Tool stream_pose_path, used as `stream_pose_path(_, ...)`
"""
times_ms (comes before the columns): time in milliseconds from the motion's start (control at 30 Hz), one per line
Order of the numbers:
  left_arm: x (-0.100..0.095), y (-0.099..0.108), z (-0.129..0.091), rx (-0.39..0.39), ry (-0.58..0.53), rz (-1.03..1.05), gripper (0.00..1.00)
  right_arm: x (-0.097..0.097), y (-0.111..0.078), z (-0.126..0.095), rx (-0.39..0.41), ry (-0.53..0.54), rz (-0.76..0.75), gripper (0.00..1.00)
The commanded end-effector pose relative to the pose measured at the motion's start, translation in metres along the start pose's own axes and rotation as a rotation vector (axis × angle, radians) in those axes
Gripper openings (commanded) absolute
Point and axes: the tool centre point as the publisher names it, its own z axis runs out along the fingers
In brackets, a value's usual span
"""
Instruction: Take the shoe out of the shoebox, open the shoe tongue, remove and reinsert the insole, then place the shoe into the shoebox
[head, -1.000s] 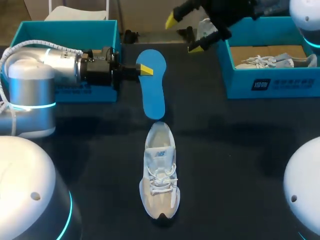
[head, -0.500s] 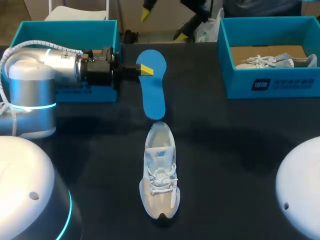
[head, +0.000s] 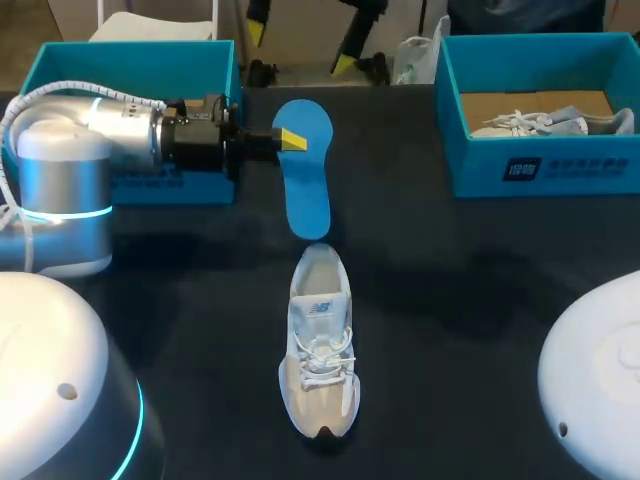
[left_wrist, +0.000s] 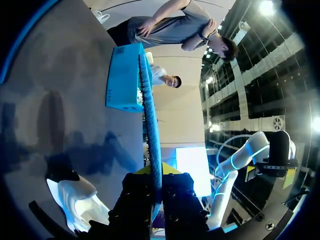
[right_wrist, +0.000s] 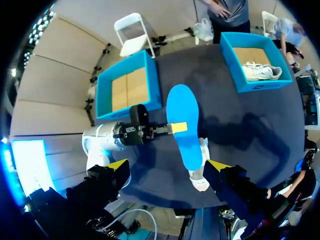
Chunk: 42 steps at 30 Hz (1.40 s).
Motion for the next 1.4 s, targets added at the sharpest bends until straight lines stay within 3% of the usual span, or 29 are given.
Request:
stream_pose_path(33,0.0,0.001,-0.001,-0.001,-0.003,-0.001,0.0,0.009,-0.01,0.002,-0.019,-0.205,0.011,1.0)
stream_pose_path(367,0.0,0.001,-0.001,-0.001,-0.003,-0.001,0.0,0.014,-0.018,0.008,-0.041,-0.214,0.022,1.0)
stream_pose_path(667,0.0,0.001,-0.001,-0.001,-0.003,-0.001,0.0,-0.022,-0.004,0.0,-0.002,0.095,0.008,1.0)
stream_pose_path(767,0.0,0.001,-0.001,-0.001,-0.003,-0.001,0.0,-0.037,-0.002,-0.005,-0.002,0.258,-0.038,1.0)
stream_pose_path(1033,0.0,0.001,-0.001,-0.001,-0.003,-0.001,0.0,-0.059,0.007,0.006,0.084,0.561,-0.011,1.0)
stream_pose_path(1233,0.0,0.001,-0.001,-0.001,-0.003,-0.001,0.0,-0.067,0.007,0.015,0.087,0.696,0.01,1.0)
stream_pose_path(1400,0.0,0.001,-0.001,-0.001,-0.003,-0.001,0.0,-0.069,0.009,0.027,0.089,0.748,0.006,1.0)
